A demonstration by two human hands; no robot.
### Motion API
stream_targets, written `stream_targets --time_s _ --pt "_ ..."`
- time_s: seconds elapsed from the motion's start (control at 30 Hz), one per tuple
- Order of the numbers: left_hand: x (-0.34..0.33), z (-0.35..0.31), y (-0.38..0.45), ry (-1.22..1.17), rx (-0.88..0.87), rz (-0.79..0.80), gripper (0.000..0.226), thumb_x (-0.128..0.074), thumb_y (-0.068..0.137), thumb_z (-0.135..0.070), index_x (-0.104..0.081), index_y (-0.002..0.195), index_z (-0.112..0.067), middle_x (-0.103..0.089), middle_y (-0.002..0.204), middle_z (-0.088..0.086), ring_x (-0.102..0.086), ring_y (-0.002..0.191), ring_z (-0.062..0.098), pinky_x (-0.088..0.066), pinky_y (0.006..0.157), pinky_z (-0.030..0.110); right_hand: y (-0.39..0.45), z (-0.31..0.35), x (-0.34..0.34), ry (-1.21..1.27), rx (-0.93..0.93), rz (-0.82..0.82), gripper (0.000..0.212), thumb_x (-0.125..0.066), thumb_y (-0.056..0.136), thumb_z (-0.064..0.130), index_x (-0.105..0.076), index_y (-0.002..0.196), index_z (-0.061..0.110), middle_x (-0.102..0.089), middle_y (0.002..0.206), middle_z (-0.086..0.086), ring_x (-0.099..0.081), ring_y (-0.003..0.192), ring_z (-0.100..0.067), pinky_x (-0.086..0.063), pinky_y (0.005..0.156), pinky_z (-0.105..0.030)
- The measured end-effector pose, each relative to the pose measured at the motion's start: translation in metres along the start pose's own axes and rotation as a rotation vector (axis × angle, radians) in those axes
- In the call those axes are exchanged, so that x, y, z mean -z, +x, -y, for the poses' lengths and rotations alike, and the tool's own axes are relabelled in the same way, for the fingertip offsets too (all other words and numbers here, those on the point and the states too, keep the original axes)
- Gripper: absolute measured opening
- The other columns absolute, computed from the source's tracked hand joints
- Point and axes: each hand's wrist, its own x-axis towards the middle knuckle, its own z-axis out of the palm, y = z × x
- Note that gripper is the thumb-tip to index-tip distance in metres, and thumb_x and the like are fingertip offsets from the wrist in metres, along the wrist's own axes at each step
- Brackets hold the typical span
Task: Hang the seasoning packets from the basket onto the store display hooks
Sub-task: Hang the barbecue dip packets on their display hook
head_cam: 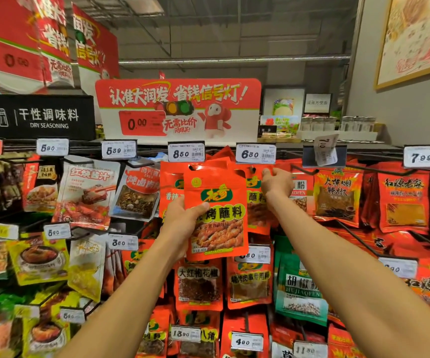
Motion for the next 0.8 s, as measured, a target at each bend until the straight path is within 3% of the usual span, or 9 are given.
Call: stream_targets --time_s 0.1,0.2,0.3,0.4,0.47,0.5,0.6,0.8 --pt "-0.007 0.0 0.001 -0.01 0.015 0.011 0.017 -0.064 0.098 -0.03 -0.069 0.11 -0.018 -0.079 0.097 -0.001 -0.076 0.09 0.018 -0.058 0.083 0.04 0.02 0.005 -0.006 -0.048 -0.115 0.044 0.039 -0.062 0.099 0.036 -0.068 0.123 0.007 -0.066 0.129 -0.016 -0.059 0.115 -0.032 -0.045 0.093 -0.035" --pt "-0.017 0.0 0.003 0.026 0.005 0.009 0.021 -0.059 0.1 -0.037 -0.071 0.106 -0.02 -0.08 0.092 -0.005 -0.076 0.085 0.013 -0.056 0.074 0.033 0.021 0.006 0.005 -0.105 -0.138 0.049 0.045 -0.062 0.099 0.041 -0.062 0.125 0.005 -0.064 0.129 -0.016 -0.06 0.109 -0.031 -0.042 0.081 -0.033" --pt "-0.029 0.002 0.005 0.028 -0.004 0.035 0.021 -0.06 0.1 -0.036 -0.072 0.104 -0.019 -0.08 0.094 -0.002 -0.076 0.088 0.016 -0.056 0.079 0.035 -0.001 -0.001 0.027 0.141 -0.032 0.073 0.039 -0.056 0.099 0.049 -0.061 0.12 0.016 -0.068 0.114 -0.007 -0.063 0.101 -0.025 -0.046 0.077 -0.033" --pt "-0.049 0.002 0.007 0.019 -0.005 0.08 0.02 -0.06 0.1 -0.033 -0.072 0.1 -0.017 -0.08 0.092 0.0 -0.076 0.084 0.015 -0.056 0.074 0.031 -0.031 -0.004 0.052 0.655 -0.078 0.469 0.041 -0.055 0.099 0.049 -0.067 0.114 0.012 -0.076 0.092 -0.007 -0.072 0.083 -0.023 -0.059 0.069 -0.034" --pt "-0.065 0.001 0.008 0.015 0.016 0.101 0.02 -0.06 0.1 -0.032 -0.072 0.099 -0.016 -0.08 0.09 0.0 -0.077 0.083 0.015 -0.055 0.069 0.028 -0.041 -0.004 0.058 0.652 -0.028 0.583 0.036 -0.063 0.096 0.041 -0.069 0.114 0.01 -0.077 0.101 -0.015 -0.074 0.09 -0.031 -0.062 0.08 -0.044" --pt "-0.071 0.0 0.008 0.008 0.031 0.102 0.02 -0.06 0.1 -0.032 -0.072 0.099 -0.016 -0.08 0.089 -0.001 -0.077 0.082 0.015 -0.056 0.067 0.028 -0.043 -0.003 0.058 0.59 0.011 0.549 0.028 -0.068 0.094 0.035 -0.071 0.108 0.011 -0.077 0.101 -0.015 -0.075 0.089 -0.032 -0.062 0.08 -0.046" --pt "-0.079 -0.001 0.009 0.002 0.057 0.08 0.02 -0.061 0.1 -0.033 -0.07 0.098 -0.016 -0.08 0.086 0.0 -0.077 0.079 0.017 -0.057 0.058 0.025 -0.039 0.002 0.055 0.464 0.056 0.422 0.009 -0.072 0.093 0.026 -0.071 0.093 0.017 -0.079 0.087 -0.007 -0.077 0.075 -0.024 -0.061 0.061 -0.035" --pt "-0.075 -0.006 0.01 -0.007 0.058 0.107 0.023 -0.059 0.1 -0.032 -0.071 0.105 -0.012 -0.079 0.093 0.008 -0.077 0.085 0.026 -0.061 0.07 0.038 -0.027 0.007 0.048 0.359 0.064 0.336 0.013 -0.076 0.089 0.034 -0.072 0.086 0.022 -0.079 0.08 0.001 -0.077 0.07 -0.02 -0.064 0.064 -0.039"
